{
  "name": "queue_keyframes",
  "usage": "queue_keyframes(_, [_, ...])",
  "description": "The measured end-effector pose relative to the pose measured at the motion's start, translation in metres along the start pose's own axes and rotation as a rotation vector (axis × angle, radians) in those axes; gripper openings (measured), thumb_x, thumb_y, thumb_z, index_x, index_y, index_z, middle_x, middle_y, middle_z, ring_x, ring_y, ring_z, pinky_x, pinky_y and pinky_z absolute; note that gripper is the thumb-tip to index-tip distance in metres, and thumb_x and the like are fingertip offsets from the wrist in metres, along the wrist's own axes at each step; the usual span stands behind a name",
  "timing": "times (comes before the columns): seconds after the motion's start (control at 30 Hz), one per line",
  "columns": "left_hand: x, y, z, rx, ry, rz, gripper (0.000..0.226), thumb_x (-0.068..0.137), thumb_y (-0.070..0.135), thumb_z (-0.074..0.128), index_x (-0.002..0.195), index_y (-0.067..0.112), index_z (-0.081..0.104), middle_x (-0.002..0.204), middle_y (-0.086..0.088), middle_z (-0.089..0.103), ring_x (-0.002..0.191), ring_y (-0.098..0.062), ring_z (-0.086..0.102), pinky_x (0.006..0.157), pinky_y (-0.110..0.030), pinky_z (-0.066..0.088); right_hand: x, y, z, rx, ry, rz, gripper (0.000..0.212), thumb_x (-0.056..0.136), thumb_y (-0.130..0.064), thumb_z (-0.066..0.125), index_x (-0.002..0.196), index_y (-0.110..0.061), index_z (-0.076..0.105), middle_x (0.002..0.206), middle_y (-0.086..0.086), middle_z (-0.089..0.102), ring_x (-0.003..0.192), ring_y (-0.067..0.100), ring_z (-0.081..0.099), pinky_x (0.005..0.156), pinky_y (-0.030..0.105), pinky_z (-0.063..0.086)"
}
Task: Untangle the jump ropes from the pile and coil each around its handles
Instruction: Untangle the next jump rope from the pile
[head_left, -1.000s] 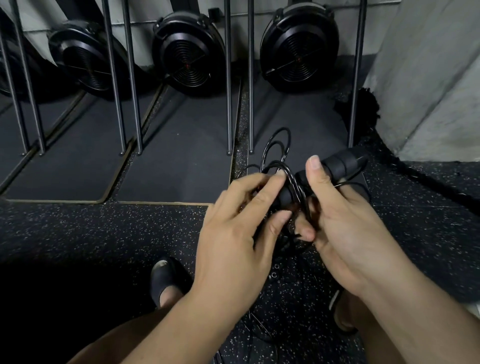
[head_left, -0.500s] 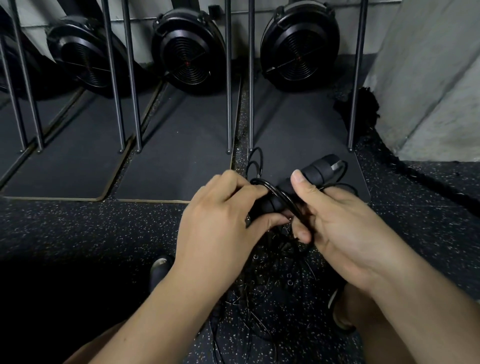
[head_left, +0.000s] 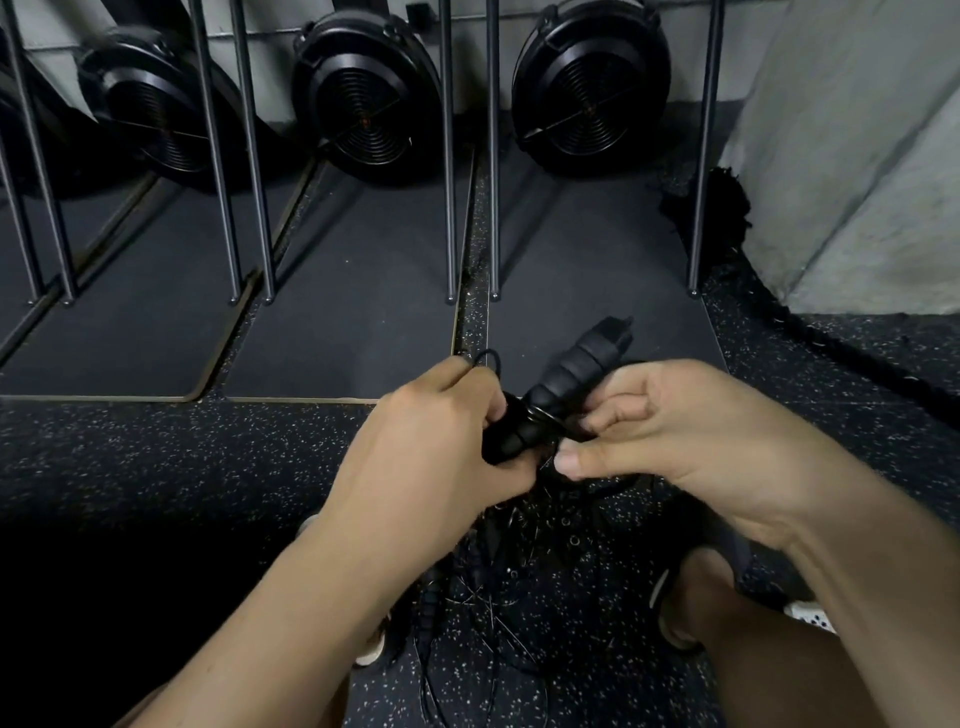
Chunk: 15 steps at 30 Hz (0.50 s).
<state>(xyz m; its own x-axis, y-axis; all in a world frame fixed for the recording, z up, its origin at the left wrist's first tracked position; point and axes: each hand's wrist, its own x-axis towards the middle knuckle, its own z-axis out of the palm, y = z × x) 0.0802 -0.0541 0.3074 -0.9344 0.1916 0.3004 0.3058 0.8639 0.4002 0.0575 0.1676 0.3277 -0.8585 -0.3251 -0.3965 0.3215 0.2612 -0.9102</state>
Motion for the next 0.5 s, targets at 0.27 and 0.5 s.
queue_keyframes(0.27, [0.0, -0.007, 0.002, -0.053, -0.183, 0.056, 0.035, 0.07, 0.058, 0.055, 0.087, 0.029, 0.066, 0.087, 0.012, 0.052, 0.067, -0.013, 0.056, 0.053, -0.027, 0.039, -0.001, -0.006, -0.001, -0.366, 0.352, -0.205, 0.011, 0.092, -0.02, 0.084, 0.087, -0.022, 0.074, 0.072, -0.01, 0.078, 0.069, 0.006, 0.075, 0.068, 0.031, 0.052])
queue_keyframes(0.5, [0.003, -0.017, -0.01, -0.3, -0.146, 0.056, 0.022, 0.08, 0.047, 0.076, 0.092, 0.028, 0.072, 0.09, 0.013, 0.059, 0.077, -0.013, 0.061, 0.067, -0.023, 0.046, 0.015, 0.004, -0.02, -0.332, 0.31, -0.204, 0.01, 0.098, -0.021, 0.079, 0.09, -0.023, 0.072, 0.078, -0.004, 0.079, 0.076, 0.019, 0.076, 0.082, 0.043, 0.055])
